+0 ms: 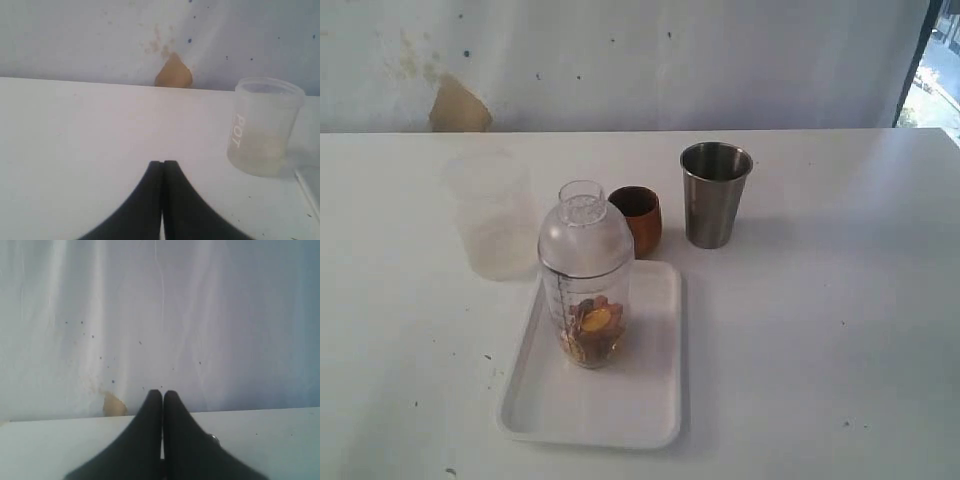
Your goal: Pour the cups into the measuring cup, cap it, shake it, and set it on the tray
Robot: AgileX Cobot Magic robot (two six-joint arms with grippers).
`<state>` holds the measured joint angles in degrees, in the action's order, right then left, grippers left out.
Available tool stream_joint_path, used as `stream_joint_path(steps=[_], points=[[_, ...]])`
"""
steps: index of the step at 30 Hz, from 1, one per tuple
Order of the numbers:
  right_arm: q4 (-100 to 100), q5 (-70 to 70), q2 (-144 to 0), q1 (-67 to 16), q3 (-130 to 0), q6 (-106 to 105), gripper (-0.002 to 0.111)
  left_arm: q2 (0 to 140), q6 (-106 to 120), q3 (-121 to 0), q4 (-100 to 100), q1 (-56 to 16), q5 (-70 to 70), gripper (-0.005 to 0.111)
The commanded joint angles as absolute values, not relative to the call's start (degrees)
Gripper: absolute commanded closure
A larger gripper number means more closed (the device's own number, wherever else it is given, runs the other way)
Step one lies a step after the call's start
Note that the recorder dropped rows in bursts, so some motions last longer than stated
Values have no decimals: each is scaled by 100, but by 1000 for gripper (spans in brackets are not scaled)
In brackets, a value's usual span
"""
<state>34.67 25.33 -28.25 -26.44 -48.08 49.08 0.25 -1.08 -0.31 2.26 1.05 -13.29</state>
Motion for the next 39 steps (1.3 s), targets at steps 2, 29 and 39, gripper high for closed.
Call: stream_joint_path(steps=[2, 29, 39], points=[[3341, 2792, -1889, -2624, -4794, 4818, 108, 0, -106, 0, 215, 100, -1337, 107], [2955, 2789, 0, -2506, -4393, 4018, 108, 0, -106, 0, 215, 100, -1337, 107], [431, 1396, 0, -1217, -3468, -1151, 108, 0, -106, 0, 215, 100, -1337, 107]])
